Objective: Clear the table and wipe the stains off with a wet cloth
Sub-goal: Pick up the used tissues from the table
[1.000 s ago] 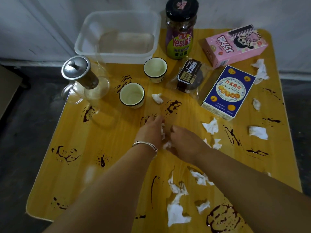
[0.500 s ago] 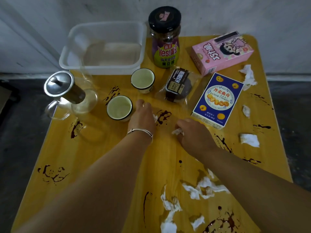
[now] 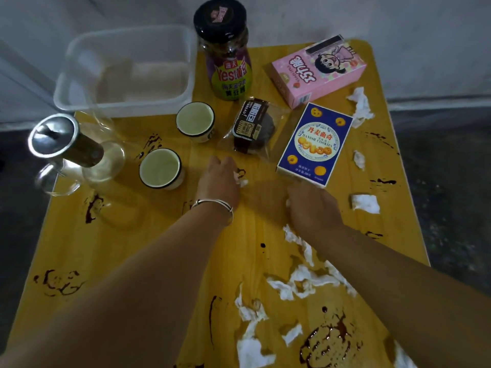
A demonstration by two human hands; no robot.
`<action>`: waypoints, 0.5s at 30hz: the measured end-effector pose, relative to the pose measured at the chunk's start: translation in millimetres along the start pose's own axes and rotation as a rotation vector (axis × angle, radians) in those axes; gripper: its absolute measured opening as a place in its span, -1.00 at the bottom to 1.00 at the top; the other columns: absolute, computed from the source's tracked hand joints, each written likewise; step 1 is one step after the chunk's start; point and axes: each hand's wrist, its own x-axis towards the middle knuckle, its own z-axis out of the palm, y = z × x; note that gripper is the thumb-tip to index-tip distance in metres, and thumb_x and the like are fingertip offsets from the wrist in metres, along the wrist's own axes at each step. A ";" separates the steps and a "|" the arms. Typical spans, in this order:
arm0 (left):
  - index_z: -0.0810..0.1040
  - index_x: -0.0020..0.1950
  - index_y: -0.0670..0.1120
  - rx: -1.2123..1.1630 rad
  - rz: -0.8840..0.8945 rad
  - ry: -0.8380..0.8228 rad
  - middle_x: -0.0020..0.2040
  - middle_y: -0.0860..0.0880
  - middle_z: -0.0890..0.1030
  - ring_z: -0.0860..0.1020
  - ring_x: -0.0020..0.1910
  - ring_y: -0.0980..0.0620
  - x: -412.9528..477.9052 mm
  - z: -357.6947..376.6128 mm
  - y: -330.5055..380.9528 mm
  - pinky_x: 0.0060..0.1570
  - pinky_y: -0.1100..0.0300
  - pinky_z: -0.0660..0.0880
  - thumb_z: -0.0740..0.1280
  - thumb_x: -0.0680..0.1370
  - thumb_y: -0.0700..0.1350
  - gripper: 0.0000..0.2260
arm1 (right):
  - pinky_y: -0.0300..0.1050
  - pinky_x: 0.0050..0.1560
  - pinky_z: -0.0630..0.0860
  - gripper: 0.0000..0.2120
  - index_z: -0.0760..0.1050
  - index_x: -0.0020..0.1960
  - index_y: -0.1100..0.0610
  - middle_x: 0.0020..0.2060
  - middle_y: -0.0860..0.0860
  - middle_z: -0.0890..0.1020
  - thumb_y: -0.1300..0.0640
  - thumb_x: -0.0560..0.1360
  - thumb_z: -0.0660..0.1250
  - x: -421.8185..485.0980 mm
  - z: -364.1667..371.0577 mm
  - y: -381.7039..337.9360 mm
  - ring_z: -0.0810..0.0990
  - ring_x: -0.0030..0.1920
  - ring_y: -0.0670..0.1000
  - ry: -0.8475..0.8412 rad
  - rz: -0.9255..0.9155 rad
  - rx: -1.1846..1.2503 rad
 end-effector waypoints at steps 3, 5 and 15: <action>0.51 0.06 -0.12 -0.084 0.100 -0.077 0.12 -0.12 0.42 0.47 -0.01 -0.08 -16.0 9.6 7.9 -0.20 0.24 0.33 0.32 0.49 -0.29 -0.82 | -0.01 0.20 0.44 -0.72 0.43 0.27 0.19 0.24 0.14 0.50 0.17 0.57 0.20 -4.0 -3.1 5.5 0.46 0.25 0.15 0.018 -0.047 0.097; 0.52 0.03 -0.12 -0.103 0.172 -0.149 0.06 -0.09 0.40 0.46 -0.02 -0.07 -30.6 14.8 13.3 -0.26 0.28 0.31 0.25 0.50 -0.31 -0.82 | -0.04 0.15 0.44 -0.74 0.45 0.20 0.18 0.20 0.13 0.53 0.15 0.53 0.26 -11.3 -9.0 15.1 0.48 0.21 0.15 0.038 -0.050 0.193; 0.22 0.33 -0.06 0.023 0.275 -0.304 0.21 -0.08 0.28 0.40 0.15 -0.08 -84.5 48.8 46.9 0.12 0.08 0.45 0.46 0.32 0.14 -0.29 | -0.15 -0.13 0.37 -0.87 0.59 -0.05 0.17 -0.07 0.06 0.60 0.25 0.45 0.28 -69.5 -5.5 68.4 0.51 -0.06 0.03 0.048 0.034 0.387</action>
